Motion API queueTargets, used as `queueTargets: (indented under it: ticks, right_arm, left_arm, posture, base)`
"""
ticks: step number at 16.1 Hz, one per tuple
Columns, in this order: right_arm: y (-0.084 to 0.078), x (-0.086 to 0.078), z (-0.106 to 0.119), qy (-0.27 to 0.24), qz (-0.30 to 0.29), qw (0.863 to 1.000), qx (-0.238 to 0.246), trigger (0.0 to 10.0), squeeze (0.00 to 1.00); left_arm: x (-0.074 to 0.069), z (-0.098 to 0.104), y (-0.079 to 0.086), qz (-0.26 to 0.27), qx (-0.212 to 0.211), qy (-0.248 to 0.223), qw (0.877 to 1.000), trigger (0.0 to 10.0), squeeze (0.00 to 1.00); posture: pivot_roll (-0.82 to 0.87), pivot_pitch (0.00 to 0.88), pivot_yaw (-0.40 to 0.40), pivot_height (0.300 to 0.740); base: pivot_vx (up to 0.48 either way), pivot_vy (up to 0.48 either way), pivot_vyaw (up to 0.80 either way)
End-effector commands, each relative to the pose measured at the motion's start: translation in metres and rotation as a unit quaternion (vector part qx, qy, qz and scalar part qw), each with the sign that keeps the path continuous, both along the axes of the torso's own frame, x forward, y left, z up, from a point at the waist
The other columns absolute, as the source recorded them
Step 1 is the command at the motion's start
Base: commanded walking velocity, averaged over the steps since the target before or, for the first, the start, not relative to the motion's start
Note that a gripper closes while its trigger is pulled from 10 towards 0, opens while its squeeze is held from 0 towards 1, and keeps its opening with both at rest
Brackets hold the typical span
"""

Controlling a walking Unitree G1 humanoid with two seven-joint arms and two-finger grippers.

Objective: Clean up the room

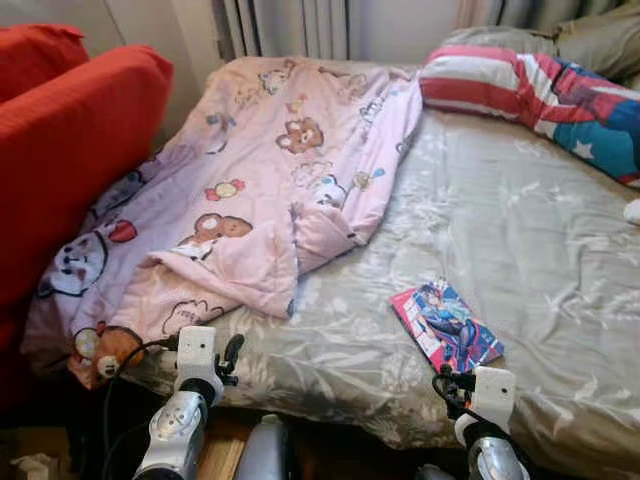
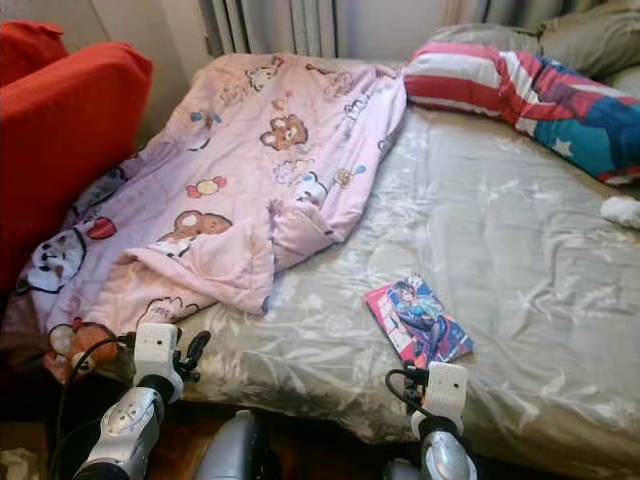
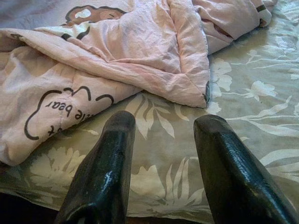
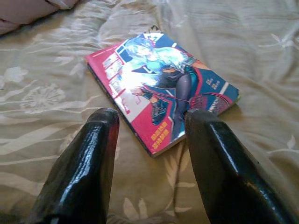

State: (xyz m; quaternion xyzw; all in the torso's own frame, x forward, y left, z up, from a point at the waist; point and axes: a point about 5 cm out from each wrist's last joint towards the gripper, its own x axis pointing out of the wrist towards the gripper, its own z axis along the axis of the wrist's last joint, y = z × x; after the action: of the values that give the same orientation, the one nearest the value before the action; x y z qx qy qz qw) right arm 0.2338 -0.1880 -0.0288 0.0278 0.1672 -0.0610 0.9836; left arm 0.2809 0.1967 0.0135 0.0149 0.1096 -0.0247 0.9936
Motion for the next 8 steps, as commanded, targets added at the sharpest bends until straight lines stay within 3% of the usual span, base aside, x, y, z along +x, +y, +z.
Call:
queueTargets:
  ticks: [1,3,8]
  right_arm:
    - [0.002,-0.0012,-0.0019,0.007,0.007,1.0,-0.003,10.0,0.0]
    - [0.0014,-0.0004,-0.0013,0.008,0.009,1.0,-0.009,10.0,0.0]
    - [-0.0007,-0.0031,-0.0045,0.02,-0.008,1.0,-0.005,10.0,0.0]
  left_arm:
    - [-0.0034,-0.0038,0.0026,0.001,0.001,0.012,1.0,10.0,0.0]
    - [-0.0022,-0.0027,0.0017,0.001,-0.001,0.01,1.0,10.0,0.0]
    - [-0.0024,-0.0031,0.0015,0.0,-0.001,0.011,1.0,10.0,0.0]
  posture:
    - [0.03,0.102,0.069,0.645]
    - [0.03,0.113,0.066,0.645]
    - [0.03,0.135,0.068,0.645]
  base:
    - [0.24,0.0,0.0]
    - [0.242,0.0,0.58]
    - [0.251,0.0,0.0]
